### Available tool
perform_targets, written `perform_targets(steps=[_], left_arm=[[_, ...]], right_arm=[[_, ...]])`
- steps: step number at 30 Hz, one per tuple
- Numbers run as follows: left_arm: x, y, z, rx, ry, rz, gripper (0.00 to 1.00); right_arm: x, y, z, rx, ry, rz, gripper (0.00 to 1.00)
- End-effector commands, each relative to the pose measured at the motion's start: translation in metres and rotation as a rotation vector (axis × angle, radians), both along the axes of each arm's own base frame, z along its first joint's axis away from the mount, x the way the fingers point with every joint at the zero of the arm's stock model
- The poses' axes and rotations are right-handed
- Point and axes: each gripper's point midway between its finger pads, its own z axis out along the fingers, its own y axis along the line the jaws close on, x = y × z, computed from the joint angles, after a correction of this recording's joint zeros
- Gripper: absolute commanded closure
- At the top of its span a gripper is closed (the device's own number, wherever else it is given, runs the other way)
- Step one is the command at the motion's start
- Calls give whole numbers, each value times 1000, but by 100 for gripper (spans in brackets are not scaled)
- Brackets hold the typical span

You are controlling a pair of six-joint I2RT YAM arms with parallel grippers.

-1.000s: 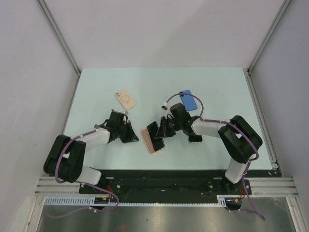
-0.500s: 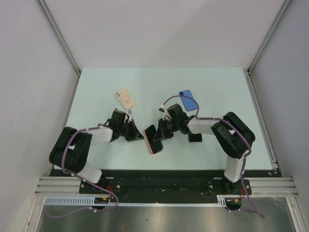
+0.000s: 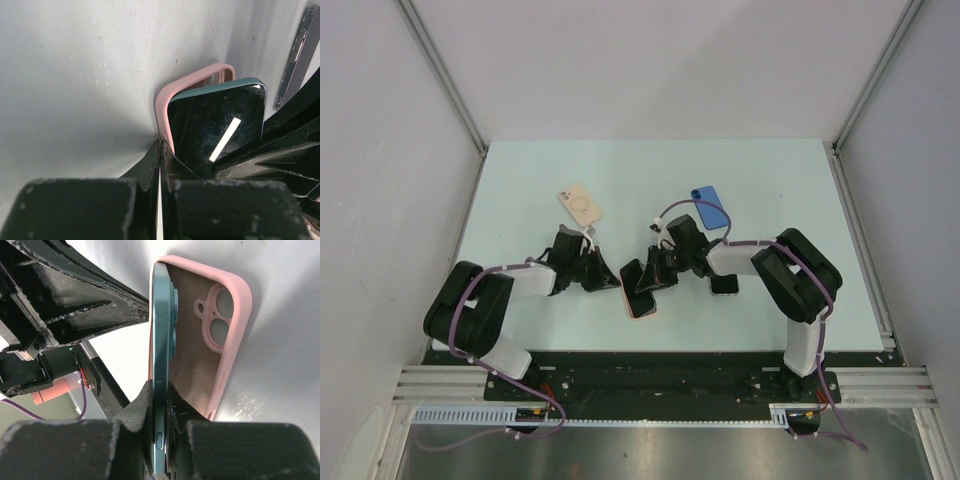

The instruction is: Put the phone into the phone case

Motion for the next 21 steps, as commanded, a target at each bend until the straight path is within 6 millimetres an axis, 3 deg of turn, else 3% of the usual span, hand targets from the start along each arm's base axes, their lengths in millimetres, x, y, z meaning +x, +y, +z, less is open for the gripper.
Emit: perform_targets(steps=[1,10,21], left_arm=[[-41,-12,-28,39,96,-64,100],[-78,-27,-39,21,136,-121,100],[-93,-39,-45,25,150,-153,100]], right_arm=[[5,12,-14,-5,-18,-6,100],[3,19,-21,34,36,-9,100],[-2,21,-30,101,138,-40,100]])
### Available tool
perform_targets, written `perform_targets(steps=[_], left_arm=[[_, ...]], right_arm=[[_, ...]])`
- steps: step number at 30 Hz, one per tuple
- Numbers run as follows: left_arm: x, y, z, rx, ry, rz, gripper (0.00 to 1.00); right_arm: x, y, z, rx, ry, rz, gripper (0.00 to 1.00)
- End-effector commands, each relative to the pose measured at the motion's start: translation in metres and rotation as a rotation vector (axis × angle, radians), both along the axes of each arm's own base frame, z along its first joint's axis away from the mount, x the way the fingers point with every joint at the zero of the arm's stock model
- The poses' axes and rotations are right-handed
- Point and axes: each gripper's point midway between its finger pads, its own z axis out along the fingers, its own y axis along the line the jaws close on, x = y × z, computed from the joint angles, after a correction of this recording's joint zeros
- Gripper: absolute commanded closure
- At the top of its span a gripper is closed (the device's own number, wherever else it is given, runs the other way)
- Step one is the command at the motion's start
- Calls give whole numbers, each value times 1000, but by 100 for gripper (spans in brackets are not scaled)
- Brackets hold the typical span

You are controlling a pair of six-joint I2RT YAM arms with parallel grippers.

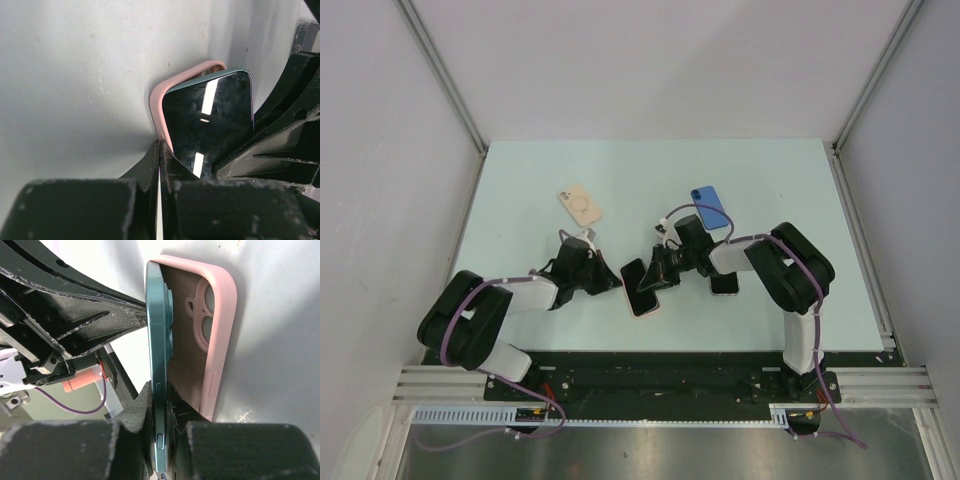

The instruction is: Put the phone into the phone case

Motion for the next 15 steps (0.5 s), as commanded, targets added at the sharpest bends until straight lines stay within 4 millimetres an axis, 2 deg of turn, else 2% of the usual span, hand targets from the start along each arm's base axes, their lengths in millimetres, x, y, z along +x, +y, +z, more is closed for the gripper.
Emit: perform_targets(steps=[1,7,15], left_arm=[[-90,-33,-38,-13,252,-215,100],[-95,-33,-36,-26,243,-208,100],[-83,-34,-11,-14,186,-192,96]], right_arm=[[-6,23,-27,9,34,-41,100],[-6,17,-30,-24,20,-51,99],[3,7,-19,-80,-48,-81,82]])
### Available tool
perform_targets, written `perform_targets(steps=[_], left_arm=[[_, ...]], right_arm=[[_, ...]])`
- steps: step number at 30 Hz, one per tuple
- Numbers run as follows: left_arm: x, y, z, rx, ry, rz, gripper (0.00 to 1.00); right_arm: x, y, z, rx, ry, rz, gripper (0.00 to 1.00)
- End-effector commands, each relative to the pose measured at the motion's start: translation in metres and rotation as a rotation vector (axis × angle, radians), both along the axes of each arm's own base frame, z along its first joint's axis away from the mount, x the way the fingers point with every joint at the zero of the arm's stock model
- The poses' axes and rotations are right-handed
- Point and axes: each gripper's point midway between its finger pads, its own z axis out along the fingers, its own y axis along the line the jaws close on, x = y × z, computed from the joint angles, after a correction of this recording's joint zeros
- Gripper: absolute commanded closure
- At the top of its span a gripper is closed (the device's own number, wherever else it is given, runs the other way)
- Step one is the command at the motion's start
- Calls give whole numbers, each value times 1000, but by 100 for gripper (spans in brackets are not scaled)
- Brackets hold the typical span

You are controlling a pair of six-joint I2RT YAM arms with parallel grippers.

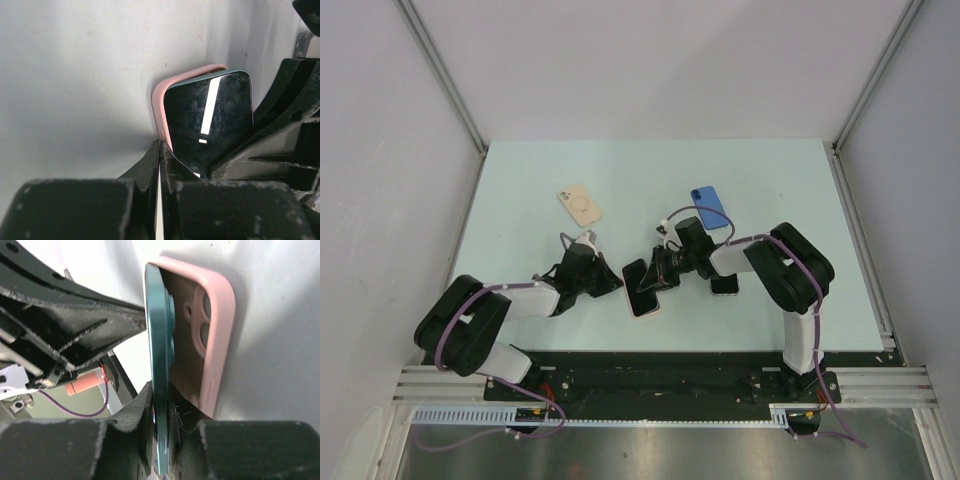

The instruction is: Put the phone into the phone case

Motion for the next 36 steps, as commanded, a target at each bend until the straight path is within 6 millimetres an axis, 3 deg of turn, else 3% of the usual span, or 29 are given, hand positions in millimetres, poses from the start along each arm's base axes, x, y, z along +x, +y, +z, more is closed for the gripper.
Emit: perform_targets(steps=[1,5,9,15,30,36], left_arm=[[-81,-32,-12,-34,236,-240,95],[-67,-28,6,12,179,-211,84],[-60,-22,17,51,145,-192,73],[-52,-26,25,32,110,-185,66],[-51,-32,22,17,113,-205,62],[-41,-40,26,22,96,-228,60]], right_arm=[[1,8,-17,-122,-61,-64,81],[5,3,-14,-144,-83,-80,69],[7,-1,-8,-167,-102,-97,64],[13,-9,2,-190,-132,-126,59],[22,-39,11,-286,-148,-182,54],[26,-52,20,-303,-167,-190,52]])
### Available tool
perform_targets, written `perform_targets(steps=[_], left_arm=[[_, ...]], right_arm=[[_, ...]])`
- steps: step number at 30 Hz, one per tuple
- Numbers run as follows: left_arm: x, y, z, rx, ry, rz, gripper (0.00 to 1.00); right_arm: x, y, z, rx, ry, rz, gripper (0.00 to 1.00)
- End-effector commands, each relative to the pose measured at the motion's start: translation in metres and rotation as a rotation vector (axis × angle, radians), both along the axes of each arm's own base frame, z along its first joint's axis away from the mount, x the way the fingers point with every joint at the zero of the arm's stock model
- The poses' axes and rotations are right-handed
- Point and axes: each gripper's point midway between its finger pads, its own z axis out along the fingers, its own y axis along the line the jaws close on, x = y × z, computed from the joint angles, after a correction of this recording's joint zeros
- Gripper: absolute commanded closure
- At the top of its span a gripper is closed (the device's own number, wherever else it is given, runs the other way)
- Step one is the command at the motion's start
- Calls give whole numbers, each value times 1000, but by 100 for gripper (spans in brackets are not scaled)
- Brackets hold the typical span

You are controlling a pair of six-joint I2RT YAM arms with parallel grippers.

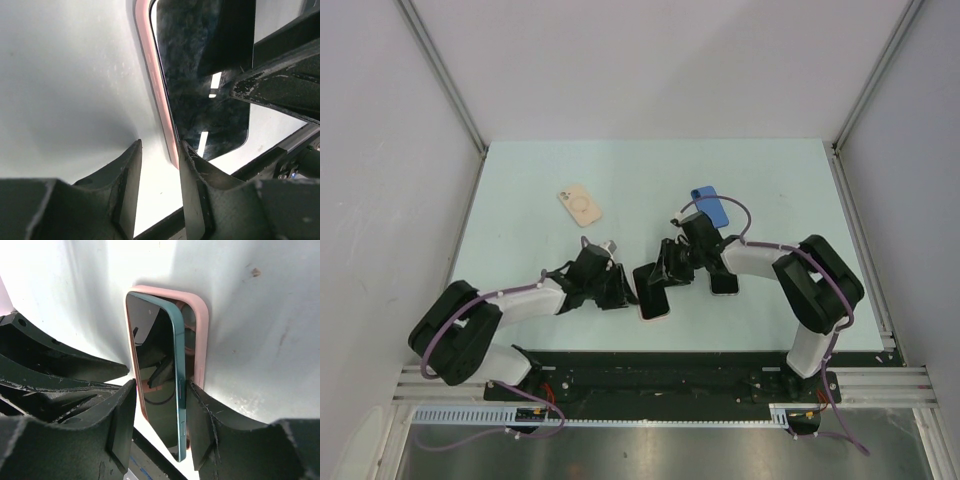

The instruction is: Put the phone into the phone case

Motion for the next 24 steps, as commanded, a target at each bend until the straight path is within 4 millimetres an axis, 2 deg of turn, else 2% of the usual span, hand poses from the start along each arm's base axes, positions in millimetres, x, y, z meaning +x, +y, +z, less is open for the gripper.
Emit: perform_targets(steps=[1,6,12,17,24], left_arm=[[19,-17,18,-30,-62,-36,59],[30,-18,19,-14,-79,-29,52],[42,-25,19,-34,-84,-36,52],[45,-29,10,-30,-59,-44,53],[39,-33,-5,-48,-14,-60,58]], right_arm=[[11,-16,15,-34,-56,-21,52],[12,-25,11,-57,-44,-21,56],[12,-29,8,-82,-57,-23,71],[10,-27,1,-92,-52,-8,79],[-2,-12,-7,-62,-24,27,100]])
